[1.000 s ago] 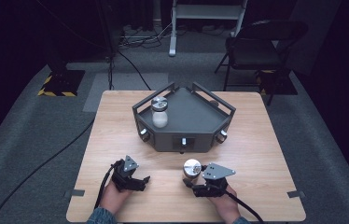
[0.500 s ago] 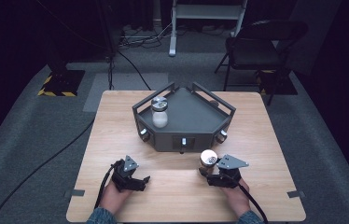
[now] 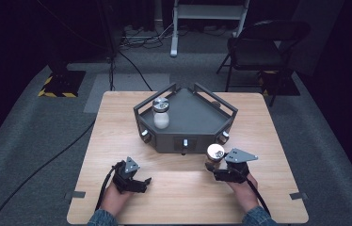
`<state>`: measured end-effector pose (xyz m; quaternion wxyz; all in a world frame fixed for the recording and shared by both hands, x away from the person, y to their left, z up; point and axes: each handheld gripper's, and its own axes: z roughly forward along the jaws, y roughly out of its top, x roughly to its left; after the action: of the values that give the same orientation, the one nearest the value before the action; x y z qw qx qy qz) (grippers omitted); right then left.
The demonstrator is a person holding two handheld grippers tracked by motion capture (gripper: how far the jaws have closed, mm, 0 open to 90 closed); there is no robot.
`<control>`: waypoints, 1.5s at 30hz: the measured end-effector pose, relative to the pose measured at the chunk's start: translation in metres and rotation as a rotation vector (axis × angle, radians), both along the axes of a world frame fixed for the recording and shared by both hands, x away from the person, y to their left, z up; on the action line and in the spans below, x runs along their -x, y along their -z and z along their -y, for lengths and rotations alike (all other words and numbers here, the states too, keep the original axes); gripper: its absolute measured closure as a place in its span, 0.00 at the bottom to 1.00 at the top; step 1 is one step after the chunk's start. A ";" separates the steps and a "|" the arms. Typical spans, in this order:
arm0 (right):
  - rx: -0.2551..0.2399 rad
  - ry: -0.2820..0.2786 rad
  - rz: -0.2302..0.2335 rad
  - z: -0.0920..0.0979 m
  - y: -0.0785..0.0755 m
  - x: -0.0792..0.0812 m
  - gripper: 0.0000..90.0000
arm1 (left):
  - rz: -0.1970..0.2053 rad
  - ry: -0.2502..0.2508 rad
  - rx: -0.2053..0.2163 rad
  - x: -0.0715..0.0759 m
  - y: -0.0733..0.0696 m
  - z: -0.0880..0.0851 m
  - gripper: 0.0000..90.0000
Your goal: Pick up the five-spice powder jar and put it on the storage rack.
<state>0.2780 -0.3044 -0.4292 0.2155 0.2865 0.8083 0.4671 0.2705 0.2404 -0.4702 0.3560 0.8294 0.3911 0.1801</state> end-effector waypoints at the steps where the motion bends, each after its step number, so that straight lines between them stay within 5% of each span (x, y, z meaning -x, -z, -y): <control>1: -0.002 0.000 0.000 0.000 -0.003 -0.001 0.34 | 0.000 0.000 0.000 0.000 0.000 0.000 0.06; 20: 0.002 0.024 0.056 -0.010 -0.078 -0.014 0.34 | -0.002 0.004 -0.001 -0.001 0.000 0.000 0.06; 26: 0.013 0.045 0.062 -0.018 -0.095 -0.030 0.34 | -0.001 0.005 0.000 -0.002 0.000 0.000 0.06; 36: 0.028 0.106 0.032 -0.029 -0.102 -0.075 0.34 | -0.003 0.004 -0.001 -0.003 0.000 0.001 0.06; 45: 0.029 0.101 0.016 -0.039 -0.095 -0.099 0.34 | -0.002 0.003 -0.002 -0.003 0.000 0.001 0.06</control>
<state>0.3775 -0.2651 -0.3347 0.2492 0.3199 0.7979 0.4459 0.2737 0.2394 -0.4698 0.3551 0.8305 0.3900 0.1792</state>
